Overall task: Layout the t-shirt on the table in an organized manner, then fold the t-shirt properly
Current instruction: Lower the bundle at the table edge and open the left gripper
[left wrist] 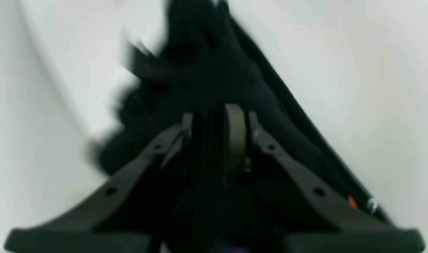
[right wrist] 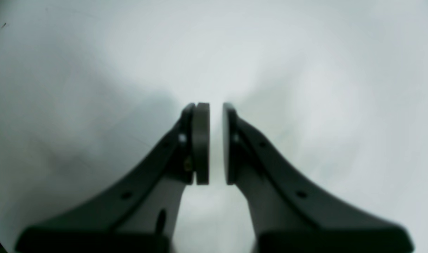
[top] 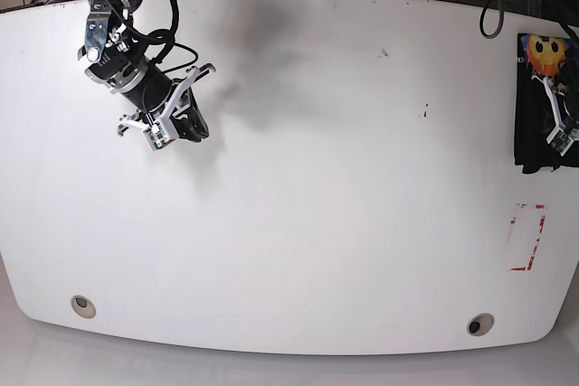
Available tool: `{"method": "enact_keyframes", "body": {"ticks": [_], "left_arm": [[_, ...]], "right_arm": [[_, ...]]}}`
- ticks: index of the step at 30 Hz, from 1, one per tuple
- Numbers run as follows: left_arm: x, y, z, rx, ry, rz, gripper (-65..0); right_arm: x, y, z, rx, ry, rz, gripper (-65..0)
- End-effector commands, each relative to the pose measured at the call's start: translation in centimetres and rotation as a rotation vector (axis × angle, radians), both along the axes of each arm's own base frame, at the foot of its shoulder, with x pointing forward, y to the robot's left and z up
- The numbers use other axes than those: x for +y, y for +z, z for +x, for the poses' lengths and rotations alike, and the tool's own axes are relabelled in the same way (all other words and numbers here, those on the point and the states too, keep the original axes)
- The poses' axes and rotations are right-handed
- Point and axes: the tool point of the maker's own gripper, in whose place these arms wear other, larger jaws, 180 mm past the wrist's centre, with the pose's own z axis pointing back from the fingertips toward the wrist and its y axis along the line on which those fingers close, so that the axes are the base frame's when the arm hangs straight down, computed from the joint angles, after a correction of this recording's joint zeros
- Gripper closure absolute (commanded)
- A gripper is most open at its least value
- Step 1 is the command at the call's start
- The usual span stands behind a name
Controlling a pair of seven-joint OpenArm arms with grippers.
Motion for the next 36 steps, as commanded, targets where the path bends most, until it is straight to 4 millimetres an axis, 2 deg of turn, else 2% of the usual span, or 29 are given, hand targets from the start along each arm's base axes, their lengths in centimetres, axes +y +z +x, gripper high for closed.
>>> {"method": "enact_keyframes", "body": {"ticks": [1,5,10,13,19,22,28,35,36], "left_arm": [[-0.2,4.0,1.7,-0.104,-0.016,0.046,-9.6],[-3.2,6.3,2.7,-0.205,-0.060,0.027,-9.4],[-8.5,8.4,3.5,-0.391,-0.068,-0.104,-9.4],[-10.7,8.6,3.8,-0.501,-0.030,-0.232,-9.4],[-14.7,8.9,3.5,-0.713,0.030,-0.490,-9.4],[-16.1,8.1,2.1,-0.770,0.065,-0.594,-9.4],[-17.2,6.4,-1.1,-0.816,0.150,-0.673,-9.4],[-18.6,3.1,-6.0,-0.755,0.286,-0.724,-9.4],[-18.8,2.4,-7.2,-0.734,0.310,-0.730,-9.2]], "right_arm": [[-0.4,2.6,0.6,-0.084,-0.010,0.009,-5.7],[-1.3,3.6,0.9,-0.116,-0.038,-0.001,-5.7],[-2.5,3.6,1.3,-0.123,-0.079,-0.043,-5.7],[-3.3,3.4,1.6,-0.146,-0.109,-0.095,-5.7],[-3.4,2.9,2.2,-0.245,-0.158,-0.090,-5.7],[-4.5,2.3,1.7,-0.287,-0.217,-0.048,-5.7],[-5.6,2.0,0.0,-0.336,-0.289,0.030,-5.7],[-5.5,-0.4,-3.9,-0.243,-0.296,0.035,-5.7],[-5.5,-0.7,-4.8,-0.229,-0.303,0.052,-5.7]]}}
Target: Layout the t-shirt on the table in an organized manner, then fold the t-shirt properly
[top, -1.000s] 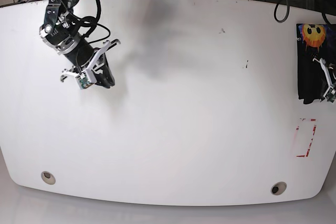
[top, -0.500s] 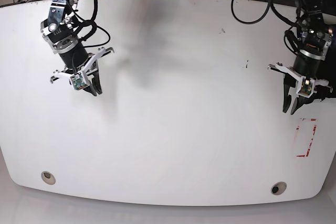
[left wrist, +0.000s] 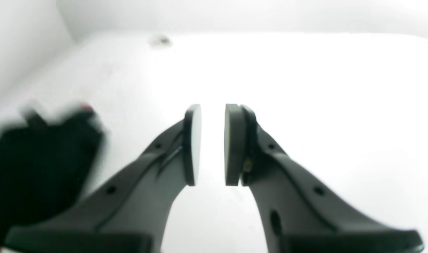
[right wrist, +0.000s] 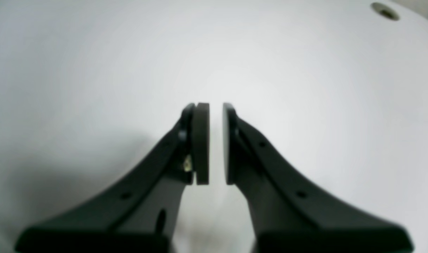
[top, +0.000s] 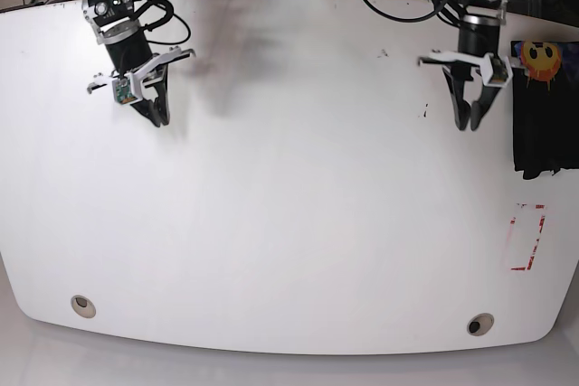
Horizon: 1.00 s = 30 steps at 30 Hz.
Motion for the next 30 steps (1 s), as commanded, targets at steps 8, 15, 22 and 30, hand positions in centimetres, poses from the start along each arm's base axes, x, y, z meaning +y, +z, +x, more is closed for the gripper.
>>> {"method": "enact_keyframes", "body": {"ticks": [8,15,22,30], "left_arm": [[-1.8,-3.3,-8.8,0.179,0.012,-0.066,-9.2],[-2.7,-5.5,-15.6,0.377,0.003,-0.084,-9.2],[-2.4,-6.3,-22.0,0.557,-0.002,-0.072,-9.2],[-0.9,-8.4,-29.5,0.781,-0.035,-0.054,-9.2]], "right_arm": [[-0.1,-1.6,-7.6,0.109,-0.048,0.142,-5.7],[0.0,-3.1,-13.0,0.243,-0.071,0.181,-5.7],[0.4,-3.2,-18.4,0.369,-0.075,0.184,-5.5],[0.4,-3.9,-24.9,0.544,-0.092,0.183,-5.5]]}}
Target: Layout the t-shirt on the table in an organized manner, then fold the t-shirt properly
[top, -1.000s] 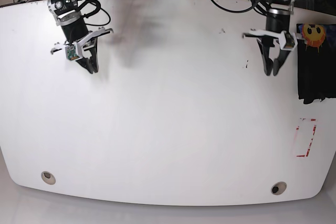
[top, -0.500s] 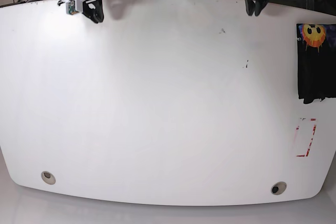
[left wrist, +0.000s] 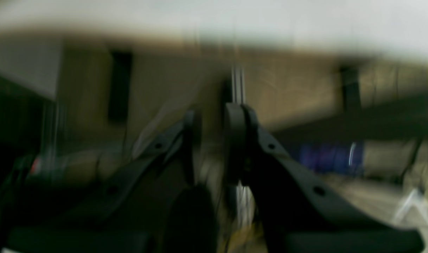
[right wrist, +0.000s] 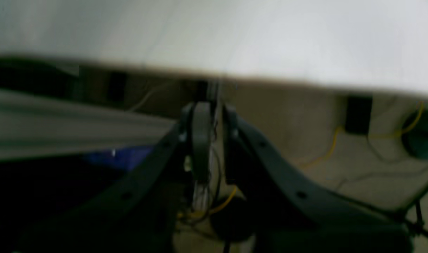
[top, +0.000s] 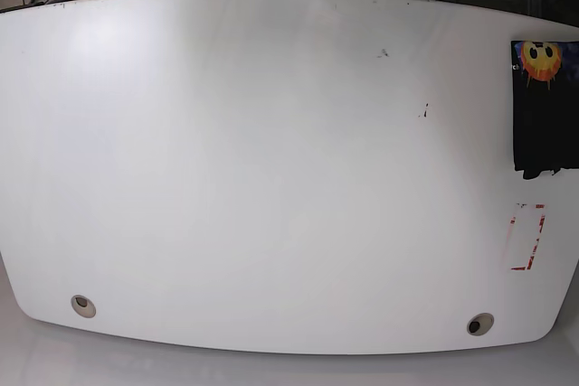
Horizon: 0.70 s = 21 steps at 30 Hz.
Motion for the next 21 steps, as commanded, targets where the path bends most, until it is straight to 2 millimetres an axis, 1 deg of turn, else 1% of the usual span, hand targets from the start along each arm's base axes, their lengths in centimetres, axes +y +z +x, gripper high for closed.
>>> {"method": "enact_keyframes", "body": {"ticks": [1,2,3,4,7,8,10,12,13,14,16,19,20,21], "left_arm": [[0.8,-0.6,-2.5,0.054,0.010,-0.003,-9.2],[1.1,-1.1,-3.5,0.086,0.011,-0.001,-9.2],[1.3,-1.5,-4.2,0.106,0.013,-0.001,-9.2],[1.7,-2.4,-5.6,0.147,0.022,-0.002,-9.2],[1.9,-4.3,-8.1,0.220,0.051,-0.011,-9.3],[2.0,-4.8,-8.5,0.233,0.061,-0.014,-9.3],[2.3,-6.6,-8.8,0.254,0.079,-0.019,-9.3],[2.4,-8.8,-9.5,0.304,0.072,-0.018,-9.3],[2.4,-9.6,-9.9,0.332,0.060,-0.016,-9.3],[2.2,-10.8,-10.2,0.363,0.046,-0.017,-9.3],[1.9,-12.7,-10.4,0.405,0.029,-0.019,-9.3],[1.4,-15.0,-10.5,0.448,0.030,-0.031,-9.3],[1.3,-15.5,-10.5,0.456,0.029,-0.035,-9.3],[1.0,-16.4,-10.6,0.475,0.036,-0.046,-9.3]], "right_arm": [[-0.2,0.3,-2.2,0.041,-0.012,0.011,-5.5],[-0.3,0.1,-3.2,0.067,-0.019,0.014,-5.5],[-0.4,-0.1,-3.6,0.080,-0.023,0.014,-5.5],[-0.6,-0.7,-4.6,0.109,-0.032,0.014,-5.5],[-0.8,-2.2,-7.0,0.180,-0.058,0.033,-5.5],[-0.7,-2.7,-7.5,0.196,-0.065,0.043,-5.5],[-0.5,-4.3,-8.1,0.223,-0.077,0.072,-5.5],[0.5,-6.5,-9.7,0.285,-0.079,0.109,-5.5],[0.7,-7.2,-10.3,0.308,-0.067,0.112,-5.5],[0.8,-8.3,-11.2,0.345,-0.051,0.111,-5.5],[0.8,-9.9,-11.7,0.380,-0.038,0.111,-5.5],[0.4,-11.6,-12.3,0.404,-0.073,0.111,-5.5],[0.2,-11.8,-12.3,0.401,-0.080,0.109,-5.5],[0.1,-12.5,-12.5,0.399,-0.104,0.112,-5.5]]}}
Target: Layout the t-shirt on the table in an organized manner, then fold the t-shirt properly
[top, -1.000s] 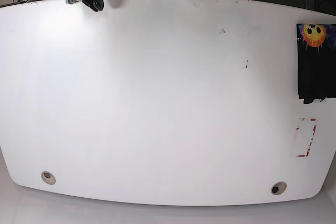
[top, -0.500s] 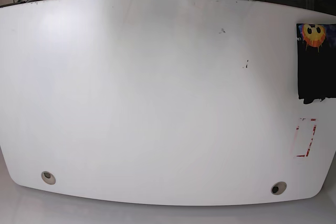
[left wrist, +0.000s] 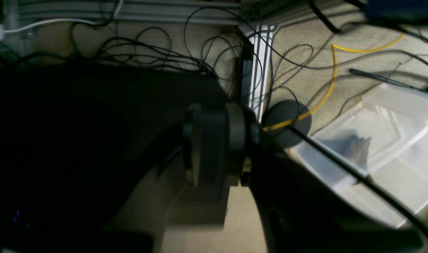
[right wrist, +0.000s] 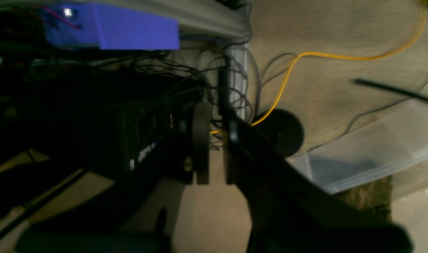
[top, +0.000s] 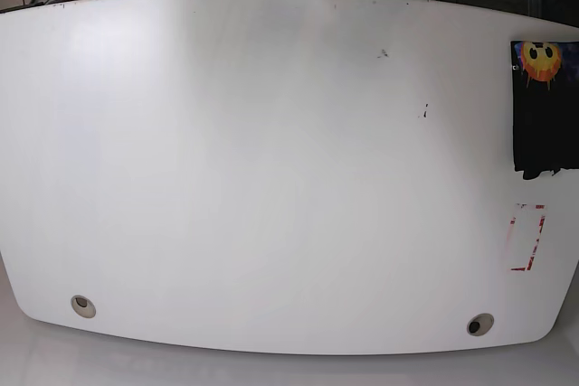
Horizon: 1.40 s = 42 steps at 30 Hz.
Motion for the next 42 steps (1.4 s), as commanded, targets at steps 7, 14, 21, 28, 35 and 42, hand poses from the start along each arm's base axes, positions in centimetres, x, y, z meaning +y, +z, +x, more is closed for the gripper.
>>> {"method": "enact_keyframes", "body": {"ticks": [7,14,21,28,35,42], "left_arm": [[-1.7,-4.0,-0.1,0.088,0.024,-0.053,-9.3],[-2.3,-6.8,1.2,0.165,-0.009,-0.088,-9.4],[-0.8,-8.5,2.1,0.230,0.014,-0.020,-9.4],[-0.8,-9.6,4.7,0.237,-0.011,0.014,-9.4],[-0.6,-10.2,6.3,0.282,-0.083,0.060,-9.6],[-0.5,-10.6,8.3,0.315,-0.092,0.066,-9.6]], "right_arm": [[-1.1,-3.6,-1.7,0.064,-0.007,-0.042,-5.5],[-1.2,-6.7,-1.7,0.132,-0.014,-0.070,-5.5],[-1.1,-8.1,-0.1,0.137,-0.033,-0.066,-5.5],[-1.6,-9.6,1.4,0.153,-0.054,-0.105,-5.7],[-1.0,-11.1,2.0,0.191,-0.029,-0.117,-5.7],[-0.9,-11.8,2.6,0.211,-0.045,-0.139,-5.7]]}}
